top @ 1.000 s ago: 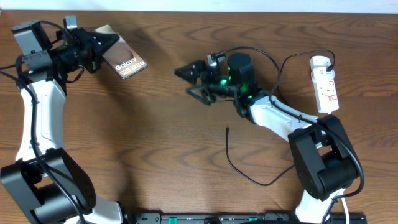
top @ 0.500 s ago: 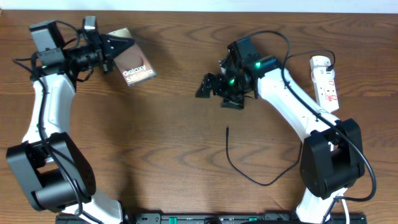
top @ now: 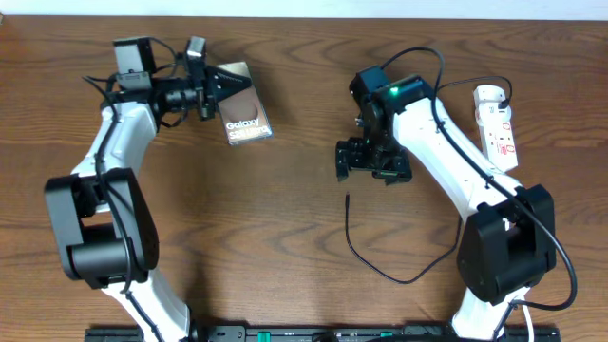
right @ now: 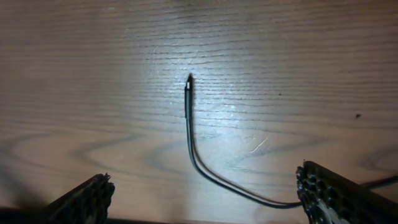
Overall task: Plug charger to phone and switch on socket
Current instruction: 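Move the right gripper down over the black cable's plug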
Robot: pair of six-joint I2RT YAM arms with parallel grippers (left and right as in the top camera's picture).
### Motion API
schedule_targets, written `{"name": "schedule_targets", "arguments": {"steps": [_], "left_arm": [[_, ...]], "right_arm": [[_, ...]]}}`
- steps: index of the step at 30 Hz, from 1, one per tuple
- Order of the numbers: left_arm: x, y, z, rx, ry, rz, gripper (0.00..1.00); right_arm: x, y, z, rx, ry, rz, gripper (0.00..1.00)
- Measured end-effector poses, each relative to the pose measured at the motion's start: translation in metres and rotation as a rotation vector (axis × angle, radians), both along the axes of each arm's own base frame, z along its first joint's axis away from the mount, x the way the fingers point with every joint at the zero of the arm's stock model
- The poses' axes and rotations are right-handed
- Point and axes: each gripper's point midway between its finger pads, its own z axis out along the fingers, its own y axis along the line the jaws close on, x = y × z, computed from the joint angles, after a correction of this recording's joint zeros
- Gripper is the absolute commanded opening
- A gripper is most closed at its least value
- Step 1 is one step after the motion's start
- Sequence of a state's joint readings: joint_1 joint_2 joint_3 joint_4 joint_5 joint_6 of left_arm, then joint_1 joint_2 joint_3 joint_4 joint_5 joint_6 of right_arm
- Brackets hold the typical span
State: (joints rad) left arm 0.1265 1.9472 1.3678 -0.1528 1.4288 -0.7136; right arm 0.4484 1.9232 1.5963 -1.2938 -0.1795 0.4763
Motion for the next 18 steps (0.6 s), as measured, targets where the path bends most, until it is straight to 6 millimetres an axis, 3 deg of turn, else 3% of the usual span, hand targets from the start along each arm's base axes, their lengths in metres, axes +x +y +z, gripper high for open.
{"name": "schedule_targets", "arguments": {"steps": [8, 13, 18], "left_arm": [[-0.002, -0.003, -0.001, -0.015, -0.034, -0.032, 0.07], [-0.003, -0.004, 0.000, -0.020, -0.037, -0.037, 0.07], [-0.003, -0.004, 0.000, -0.020, -0.038, -0.037, 0.07]], "right_arm": [[-0.008, 0.014, -0.017, -0.019, -0.019, 0.033, 0.89], [-0.022, 0.012, -0.038, -0.046, 0.018, -0.011, 0.76], [-0.028, 0.007, -0.050, -0.066, 0.035, -0.053, 0.75]]}}
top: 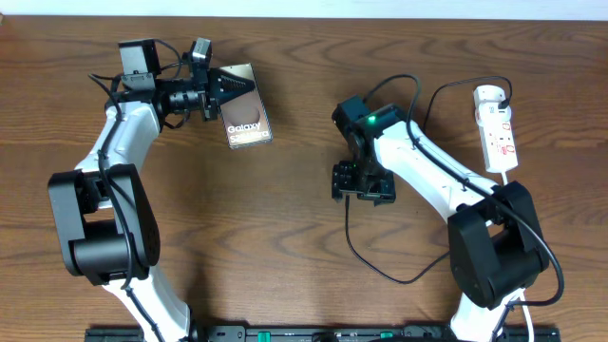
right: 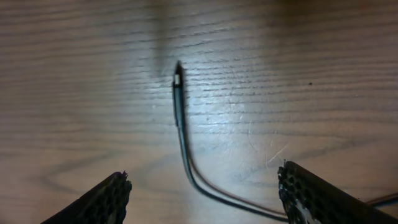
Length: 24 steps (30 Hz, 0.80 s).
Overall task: Plug charger to phone and switch on socket
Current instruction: 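Move the right gripper down over the black cable's plug, then close the right gripper on the cable plug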
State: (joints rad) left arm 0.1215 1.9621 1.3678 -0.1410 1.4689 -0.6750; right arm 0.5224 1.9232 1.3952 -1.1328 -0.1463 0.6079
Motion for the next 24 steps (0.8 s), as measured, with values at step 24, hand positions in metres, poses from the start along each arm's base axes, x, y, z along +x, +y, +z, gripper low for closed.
{"name": "schedule_targets", "arguments": {"steps": [24], "left_arm": [[0.001, 0.000, 0.001, 0.006, -0.030, -0.003, 0.07]], "right_arm": [[-0.016, 0.010, -0.039, -0.006, -0.022, -0.037, 0.65]]}}
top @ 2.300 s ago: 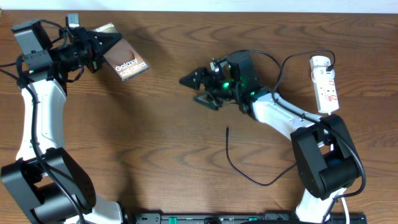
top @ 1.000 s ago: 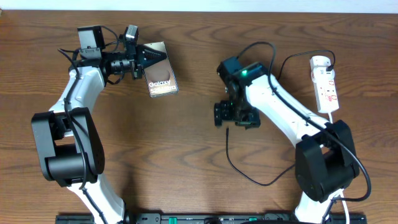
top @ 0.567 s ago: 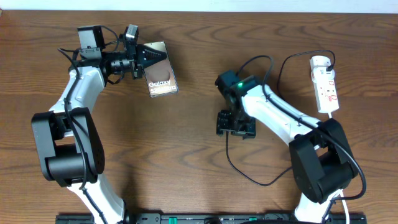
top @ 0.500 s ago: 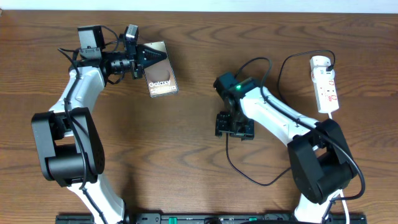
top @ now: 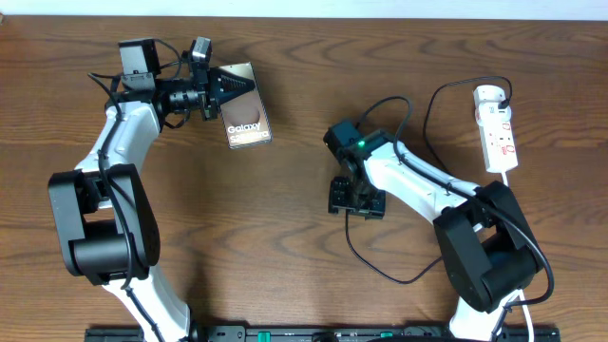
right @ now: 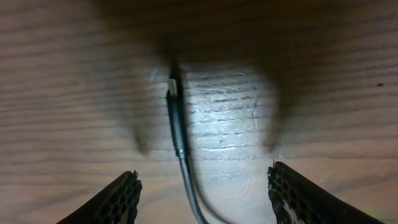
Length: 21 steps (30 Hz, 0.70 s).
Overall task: Plug charger to phone and switch on socket
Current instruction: 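Close the right gripper on the cable plug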
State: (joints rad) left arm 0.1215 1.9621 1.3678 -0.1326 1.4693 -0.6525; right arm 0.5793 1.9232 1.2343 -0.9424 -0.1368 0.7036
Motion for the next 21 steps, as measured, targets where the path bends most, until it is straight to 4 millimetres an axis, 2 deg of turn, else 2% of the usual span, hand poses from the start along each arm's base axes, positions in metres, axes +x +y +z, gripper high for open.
{"name": "schedule_targets", "arguments": {"steps": [10, 14, 21], "left_arm": [[0.000, 0.000, 0.000, 0.002, -0.009, -0.001, 0.07], [0.000, 0.000, 0.000, 0.003, -0.012, -0.001, 0.07], [0.000, 0.000, 0.000, 0.005, -0.024, -0.002, 0.07]], "right_arm": [[0.010, 0.006, -0.001, 0.024, -0.043, 0.004, 0.62], [0.013, 0.007, -0.002, 0.027, -0.053, 0.008, 0.57], [0.012, 0.006, -0.009, 0.013, -0.041, 0.008, 0.56]]}}
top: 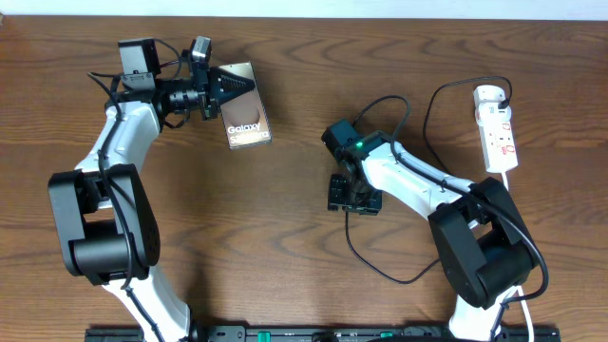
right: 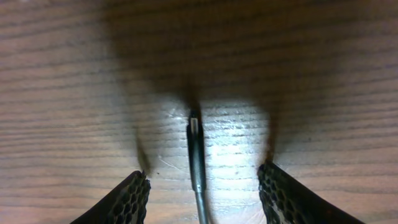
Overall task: Plug charger to phone and switch on socket
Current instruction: 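Close the right gripper on the cable plug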
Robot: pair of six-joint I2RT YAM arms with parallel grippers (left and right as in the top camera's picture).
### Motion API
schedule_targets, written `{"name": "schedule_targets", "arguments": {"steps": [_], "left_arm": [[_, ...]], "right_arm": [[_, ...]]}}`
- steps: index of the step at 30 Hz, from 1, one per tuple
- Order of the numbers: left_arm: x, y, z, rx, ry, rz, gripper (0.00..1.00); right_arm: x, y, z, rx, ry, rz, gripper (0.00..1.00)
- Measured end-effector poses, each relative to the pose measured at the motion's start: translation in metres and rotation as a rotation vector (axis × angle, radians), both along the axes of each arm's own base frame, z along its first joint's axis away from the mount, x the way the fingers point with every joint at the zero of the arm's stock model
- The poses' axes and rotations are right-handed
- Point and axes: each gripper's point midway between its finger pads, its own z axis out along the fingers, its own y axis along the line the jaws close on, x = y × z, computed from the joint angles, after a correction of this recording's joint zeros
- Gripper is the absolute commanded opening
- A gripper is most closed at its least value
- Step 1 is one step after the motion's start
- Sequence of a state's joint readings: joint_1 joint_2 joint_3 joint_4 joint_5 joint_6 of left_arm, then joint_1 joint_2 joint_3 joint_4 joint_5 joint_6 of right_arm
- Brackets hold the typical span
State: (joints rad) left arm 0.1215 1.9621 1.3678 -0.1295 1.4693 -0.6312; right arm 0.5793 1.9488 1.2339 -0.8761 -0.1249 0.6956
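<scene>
The phone point(top: 245, 118), its screen reading "Galaxy", lies at the back left of the wooden table. My left gripper point(top: 228, 85) sits at the phone's upper left corner; whether it grips cannot be told. The black charger cable's plug point(right: 195, 149) lies flat on the wood between the fingers of my right gripper point(right: 204, 186), which is open and low over it, touching nothing. From there the cable point(top: 380, 271) loops forward and right. The white socket strip point(top: 499, 128) with red switches lies at the far right, a black cord plugged into its top.
The cable's loop point(top: 418, 100) arcs over the right arm toward the socket strip. The table's far edge meets a pale wall strip point(top: 304, 8). A black rail point(top: 313, 332) runs along the front edge.
My right gripper has come lower and slightly toward the left, so the plug now lies deeper between its open fingers. The left arm and phone are unchanged.
At first my right gripper hung open well above the cable end, near the table's middle right. Over the following moments it stood nearer the plug each time, staying open. My left gripper stayed at the phone's corner throughout.
</scene>
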Motion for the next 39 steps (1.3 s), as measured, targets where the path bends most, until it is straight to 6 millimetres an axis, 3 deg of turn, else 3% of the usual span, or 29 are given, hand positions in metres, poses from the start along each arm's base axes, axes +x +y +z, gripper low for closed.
{"name": "schedule_targets", "arguments": {"steps": [21, 39], "left_arm": [[0.0000, 0.0000, 0.0002, 0.000, -0.001, 0.000, 0.07], [0.0000, 0.0000, 0.0000, 0.000, 0.000, 0.000, 0.07]], "right_arm": [[0.0005, -0.0012, -0.0004, -0.007, -0.003, 0.004, 0.27], [0.0003, -0.0013, -0.0007, -0.007, -0.002, 0.004, 0.19]]}}
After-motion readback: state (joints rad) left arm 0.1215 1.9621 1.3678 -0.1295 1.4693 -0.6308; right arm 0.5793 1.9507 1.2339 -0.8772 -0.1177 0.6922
